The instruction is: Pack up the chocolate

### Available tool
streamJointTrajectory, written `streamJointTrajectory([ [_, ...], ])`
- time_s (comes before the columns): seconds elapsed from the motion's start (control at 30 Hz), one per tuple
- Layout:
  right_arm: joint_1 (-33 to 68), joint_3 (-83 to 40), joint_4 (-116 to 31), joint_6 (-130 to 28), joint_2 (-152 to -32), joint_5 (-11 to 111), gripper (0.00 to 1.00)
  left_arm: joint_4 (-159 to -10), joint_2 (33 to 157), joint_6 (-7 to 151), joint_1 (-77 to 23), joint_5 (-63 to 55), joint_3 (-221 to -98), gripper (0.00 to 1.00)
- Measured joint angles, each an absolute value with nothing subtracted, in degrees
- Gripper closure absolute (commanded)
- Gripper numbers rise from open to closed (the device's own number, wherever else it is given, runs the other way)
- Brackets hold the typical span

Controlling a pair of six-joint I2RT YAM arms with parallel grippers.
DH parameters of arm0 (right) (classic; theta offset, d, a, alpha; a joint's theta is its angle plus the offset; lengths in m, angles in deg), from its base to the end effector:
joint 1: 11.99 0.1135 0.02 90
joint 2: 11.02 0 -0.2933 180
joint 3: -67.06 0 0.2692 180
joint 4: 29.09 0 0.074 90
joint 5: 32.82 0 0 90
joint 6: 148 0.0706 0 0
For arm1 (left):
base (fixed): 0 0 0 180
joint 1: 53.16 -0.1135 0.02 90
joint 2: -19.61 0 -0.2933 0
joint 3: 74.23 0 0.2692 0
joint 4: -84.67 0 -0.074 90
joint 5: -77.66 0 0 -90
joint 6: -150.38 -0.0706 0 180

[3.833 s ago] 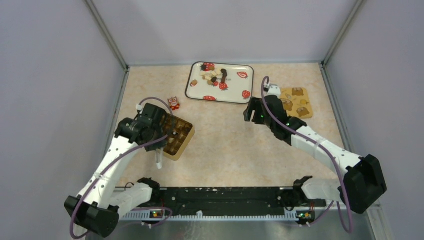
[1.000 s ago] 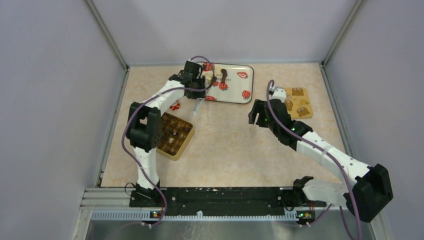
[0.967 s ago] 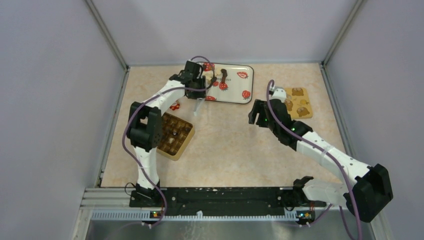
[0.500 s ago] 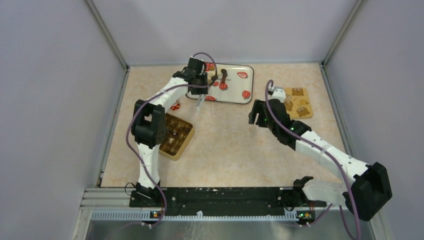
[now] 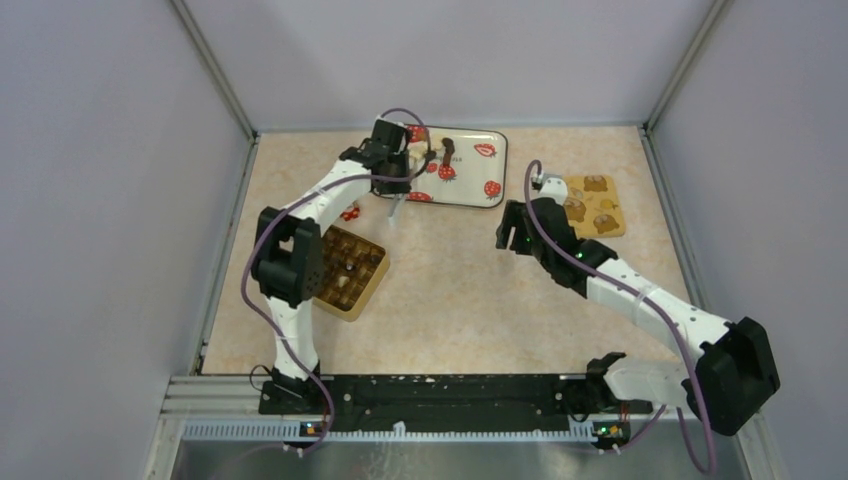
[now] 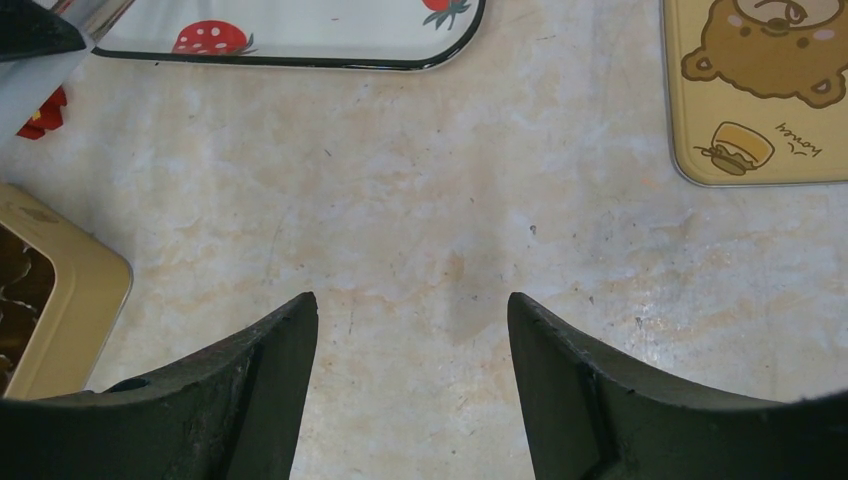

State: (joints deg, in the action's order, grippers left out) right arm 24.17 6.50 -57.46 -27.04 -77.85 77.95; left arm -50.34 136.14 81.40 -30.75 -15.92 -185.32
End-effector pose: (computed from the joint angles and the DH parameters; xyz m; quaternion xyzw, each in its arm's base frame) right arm 0.2468 0.1494 0.2742 0.0441 0.8740 0.1196 0.4690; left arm 0.4741 -0.1907 0.2390 0.0008 0.9406 -0.0979 0.3252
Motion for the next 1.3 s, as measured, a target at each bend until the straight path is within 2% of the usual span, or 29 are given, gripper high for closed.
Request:
streamJointTrajectory([
  [0.6,24.2,6.5,-56.0,-28.0,-79.2,78.0,0.32,-45.8,106.3,81.4,-30.7,-17.4,-167.7,0.93],
  [0.97,24.2,6.5,-54.9,-28.7,-80.8,78.1,0.32,-30.5,86.0,79.6,-30.7,-28.9,-161.3,0.92],
  [1.3,24.2,6.5,-54.8,-28.7,-80.9,78.0,0.32,-21.5,80.0,79.4,-30.7,-31.5,-155.4,0.92],
])
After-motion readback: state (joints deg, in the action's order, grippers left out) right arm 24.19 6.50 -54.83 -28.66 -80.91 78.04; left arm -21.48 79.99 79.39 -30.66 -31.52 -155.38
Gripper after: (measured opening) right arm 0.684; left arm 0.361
